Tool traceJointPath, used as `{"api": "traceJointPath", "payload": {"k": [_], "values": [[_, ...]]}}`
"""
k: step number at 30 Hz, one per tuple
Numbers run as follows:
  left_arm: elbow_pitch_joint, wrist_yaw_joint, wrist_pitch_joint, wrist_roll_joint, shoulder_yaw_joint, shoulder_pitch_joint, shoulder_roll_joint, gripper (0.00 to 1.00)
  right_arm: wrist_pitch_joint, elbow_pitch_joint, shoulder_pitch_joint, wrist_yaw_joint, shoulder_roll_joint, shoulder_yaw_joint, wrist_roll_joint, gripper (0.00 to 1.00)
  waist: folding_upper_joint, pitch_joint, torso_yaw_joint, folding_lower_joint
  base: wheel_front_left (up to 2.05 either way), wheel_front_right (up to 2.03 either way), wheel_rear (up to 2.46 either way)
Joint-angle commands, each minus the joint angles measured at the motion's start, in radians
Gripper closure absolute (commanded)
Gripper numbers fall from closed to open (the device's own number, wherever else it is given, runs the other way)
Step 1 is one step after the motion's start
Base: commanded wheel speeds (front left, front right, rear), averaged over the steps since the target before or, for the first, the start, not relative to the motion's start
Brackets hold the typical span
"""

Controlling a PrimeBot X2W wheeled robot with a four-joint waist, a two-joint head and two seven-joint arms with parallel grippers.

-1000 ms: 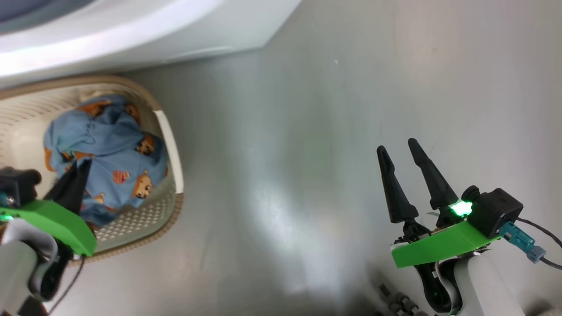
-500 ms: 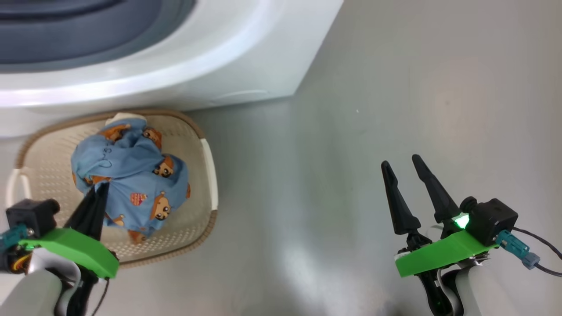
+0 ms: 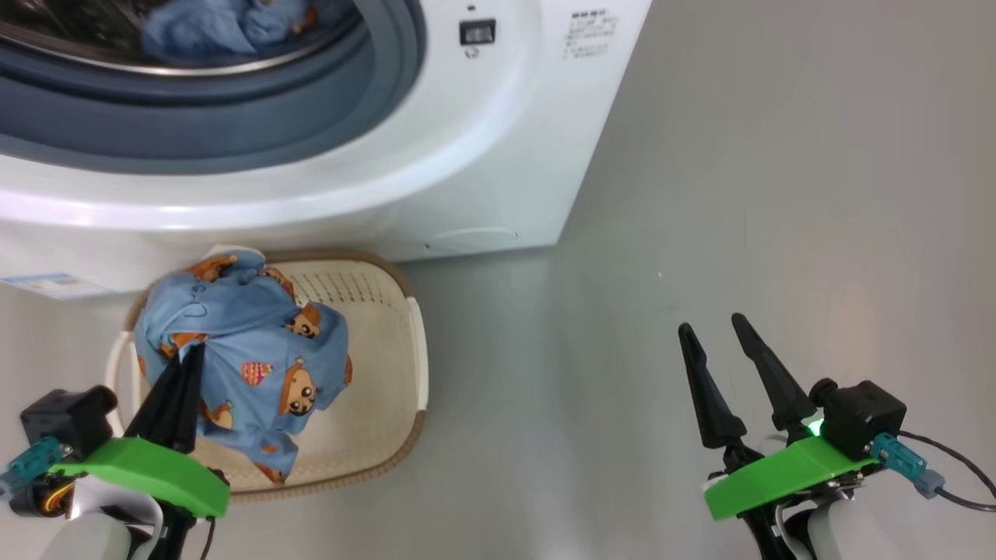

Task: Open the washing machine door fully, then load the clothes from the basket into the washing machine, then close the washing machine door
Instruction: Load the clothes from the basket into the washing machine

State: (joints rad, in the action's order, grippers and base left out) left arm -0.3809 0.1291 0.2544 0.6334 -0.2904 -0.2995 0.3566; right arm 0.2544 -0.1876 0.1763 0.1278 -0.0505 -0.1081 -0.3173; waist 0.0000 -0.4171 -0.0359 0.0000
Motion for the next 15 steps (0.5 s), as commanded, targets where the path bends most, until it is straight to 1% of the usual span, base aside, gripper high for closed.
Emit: {"api": "traceJointPath", "payload": {"k": [1,10,15], "values": [[0.032,0.002,0.007,-0.015,0.055,0.013,0.026,1.00,0.007,0.016,-0.027,0.003,0.000,-0.018,0.007,0.00,0.0000,0.053,0.024,0.0000,0.00,0.00,0.00],[0.124,0.002,0.007,-0.082,0.156,0.089,-0.027,1.00,0.007,-0.007,-0.059,0.003,0.000,-0.014,0.004,0.00,0.0000,0.149,0.037,0.0000,0.00,0.00,0.00],[0.177,0.002,0.007,-0.128,0.197,0.114,-0.044,1.00,0.007,-0.013,-0.074,0.003,0.000,-0.012,0.002,0.00,0.0000,0.191,0.043,0.0000,0.00,0.00,0.00]]}}
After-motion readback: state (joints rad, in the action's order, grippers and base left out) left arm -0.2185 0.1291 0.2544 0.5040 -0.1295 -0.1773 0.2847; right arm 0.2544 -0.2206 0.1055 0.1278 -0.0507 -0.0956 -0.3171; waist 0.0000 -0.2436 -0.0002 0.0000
